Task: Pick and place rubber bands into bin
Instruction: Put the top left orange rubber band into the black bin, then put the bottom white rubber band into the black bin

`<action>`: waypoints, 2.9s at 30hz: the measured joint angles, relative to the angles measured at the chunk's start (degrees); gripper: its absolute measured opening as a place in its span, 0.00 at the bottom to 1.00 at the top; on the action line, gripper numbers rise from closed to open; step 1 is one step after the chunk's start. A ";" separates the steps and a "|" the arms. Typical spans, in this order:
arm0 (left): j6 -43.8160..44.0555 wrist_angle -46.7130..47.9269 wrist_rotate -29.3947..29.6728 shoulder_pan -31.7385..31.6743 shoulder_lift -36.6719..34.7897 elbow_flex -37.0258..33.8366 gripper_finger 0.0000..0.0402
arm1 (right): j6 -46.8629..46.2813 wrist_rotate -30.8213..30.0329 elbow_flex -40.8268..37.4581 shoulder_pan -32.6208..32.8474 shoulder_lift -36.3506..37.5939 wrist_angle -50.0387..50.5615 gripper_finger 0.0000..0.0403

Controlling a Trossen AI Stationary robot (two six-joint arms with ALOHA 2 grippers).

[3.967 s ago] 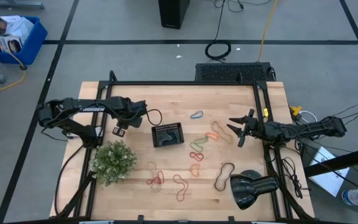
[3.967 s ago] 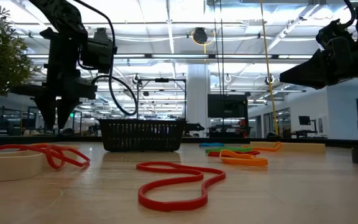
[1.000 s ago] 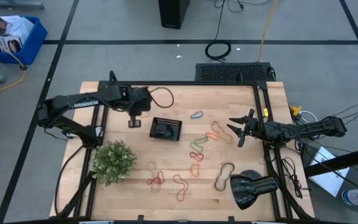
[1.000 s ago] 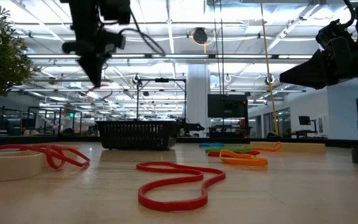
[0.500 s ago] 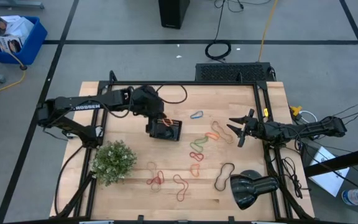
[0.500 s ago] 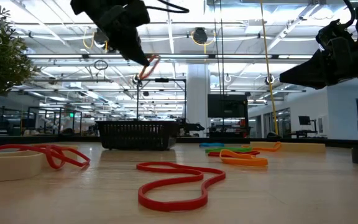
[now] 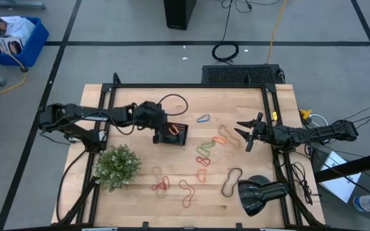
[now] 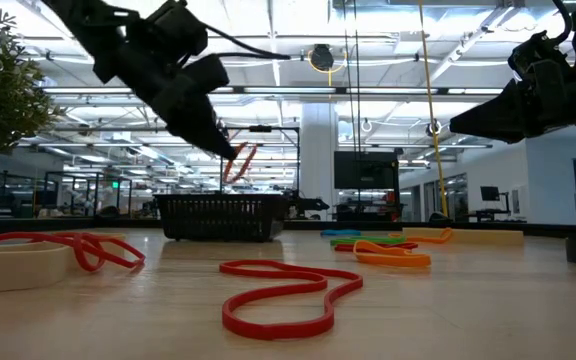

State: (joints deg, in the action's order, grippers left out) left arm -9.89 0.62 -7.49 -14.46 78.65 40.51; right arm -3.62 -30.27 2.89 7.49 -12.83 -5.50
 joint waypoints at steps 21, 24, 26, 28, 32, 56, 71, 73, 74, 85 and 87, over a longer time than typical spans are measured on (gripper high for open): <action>4.80 -4.45 5.68 2.34 3.89 -5.48 0.03 | -0.09 -0.02 0.01 -0.02 0.01 -0.08 0.35; 4.84 -5.42 6.12 2.60 4.51 -5.25 0.01 | -0.15 -0.02 0.01 0.00 0.01 -0.09 0.35; 5.29 -4.28 6.12 2.60 4.81 -5.37 0.01 | -0.18 -0.02 0.00 -0.02 -0.01 -0.11 0.35; 5.80 -4.69 6.12 2.63 4.79 -5.37 0.03 | -0.18 -0.02 0.01 0.00 0.01 -0.13 0.35; 5.96 -4.56 6.10 2.60 5.18 -5.32 0.05 | -0.20 -0.02 0.01 -0.01 -0.02 -0.15 0.35; 5.65 -8.71 6.10 2.60 5.33 -5.31 0.15 | -0.20 0.01 0.01 0.00 -0.02 -0.22 0.35; 5.90 -14.24 1.81 2.04 5.33 -5.31 0.16 | -0.21 0.01 0.00 -0.01 -0.02 -0.24 0.35; 5.90 -14.22 1.64 1.99 5.33 -5.31 0.16 | -0.22 0.01 0.00 -0.01 -0.02 -0.24 0.35; 5.82 -14.21 1.61 1.99 5.33 -5.31 0.16 | -0.22 0.01 0.01 0.00 -0.02 -0.24 0.35; 4.21 -14.20 -0.04 2.00 5.33 -5.31 0.16 | -0.20 0.23 0.01 0.00 -0.02 -0.24 0.35; 4.44 -14.20 -0.08 2.01 5.33 -5.31 0.17 | -0.20 0.24 0.01 -0.02 -0.02 -0.24 0.35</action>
State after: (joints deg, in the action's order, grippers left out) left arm -5.45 -13.58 -7.57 -12.45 83.99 35.20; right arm -3.81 -30.03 2.90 7.47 -12.84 -5.74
